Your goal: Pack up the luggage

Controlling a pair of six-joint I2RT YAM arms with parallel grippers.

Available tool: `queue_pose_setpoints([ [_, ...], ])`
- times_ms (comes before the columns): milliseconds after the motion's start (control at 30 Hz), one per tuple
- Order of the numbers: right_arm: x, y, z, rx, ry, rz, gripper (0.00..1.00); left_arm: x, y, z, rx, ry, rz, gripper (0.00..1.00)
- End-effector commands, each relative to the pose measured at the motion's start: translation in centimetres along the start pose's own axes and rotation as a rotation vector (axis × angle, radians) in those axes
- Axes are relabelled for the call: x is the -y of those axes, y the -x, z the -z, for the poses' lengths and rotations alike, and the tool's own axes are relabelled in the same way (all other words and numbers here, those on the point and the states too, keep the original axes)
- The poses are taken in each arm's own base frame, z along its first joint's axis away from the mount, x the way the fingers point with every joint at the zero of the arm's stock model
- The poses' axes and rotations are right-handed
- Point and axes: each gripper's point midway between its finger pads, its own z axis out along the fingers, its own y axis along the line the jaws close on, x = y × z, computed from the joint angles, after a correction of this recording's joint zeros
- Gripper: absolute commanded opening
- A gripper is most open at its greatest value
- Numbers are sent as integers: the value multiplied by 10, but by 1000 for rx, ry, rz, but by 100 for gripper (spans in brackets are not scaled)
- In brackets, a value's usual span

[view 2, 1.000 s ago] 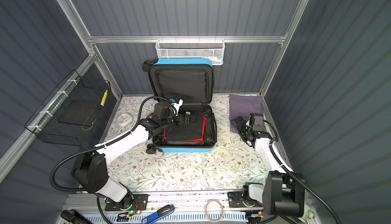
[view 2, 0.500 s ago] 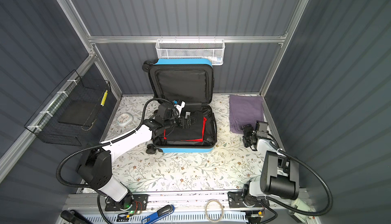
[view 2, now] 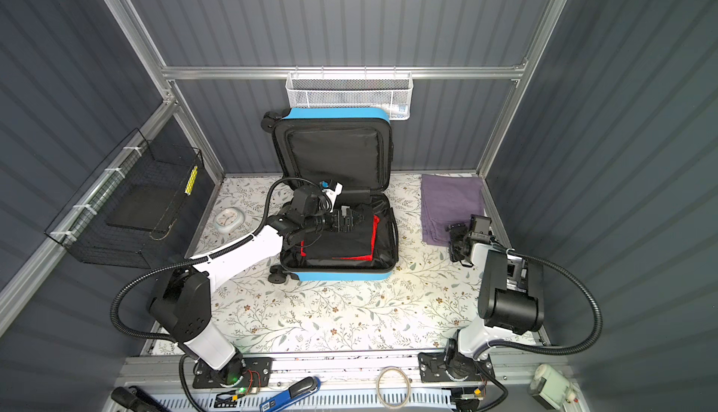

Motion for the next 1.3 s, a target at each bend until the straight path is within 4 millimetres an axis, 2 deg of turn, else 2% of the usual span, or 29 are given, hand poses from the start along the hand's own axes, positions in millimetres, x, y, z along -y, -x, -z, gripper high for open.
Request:
queue_pose_setpoints([
  [0,15,7,-14,21,-51,-18,77,8,4,-5,-8,-24,-16,100],
  [167,15,7,-27,5,-35,-16,51,5,3,-8,-15,-15,-16,100],
  [233,15,7,-28,6,-26,-13,37,5,2,-10,-18,-14,-14,100],
  [367,11,4,-25,-10,8,-11,11,5,2,-11,-18,-17,-8,100],
  [467,3,2,-16,-20,49,-4,0,7,3,-11,-17,-25,-6,100],
  [533,-1,1,-7,-13,70,3,0,8,5,-9,-15,-29,-4,100],
  [633,-6,-11,9,-53,106,11,0,13,8,-5,-11,-41,-9,100],
  [767,6,-29,27,-89,110,8,0,23,11,1,-6,-56,-19,100],
  [933,36,-58,53,-145,77,26,0,47,6,1,-30,-78,-63,100],
  [1067,74,-68,81,-111,-30,57,0,69,-5,-4,-66,-100,-111,100],
  [1133,87,-74,97,-98,-51,66,0,88,4,-4,-49,-128,-142,100],
  [1233,102,-83,114,-97,-80,75,0,106,0,-12,-66,-155,-186,100],
  [1267,110,-80,119,-64,-113,77,0,111,-1,-16,-76,-165,-195,100],
])
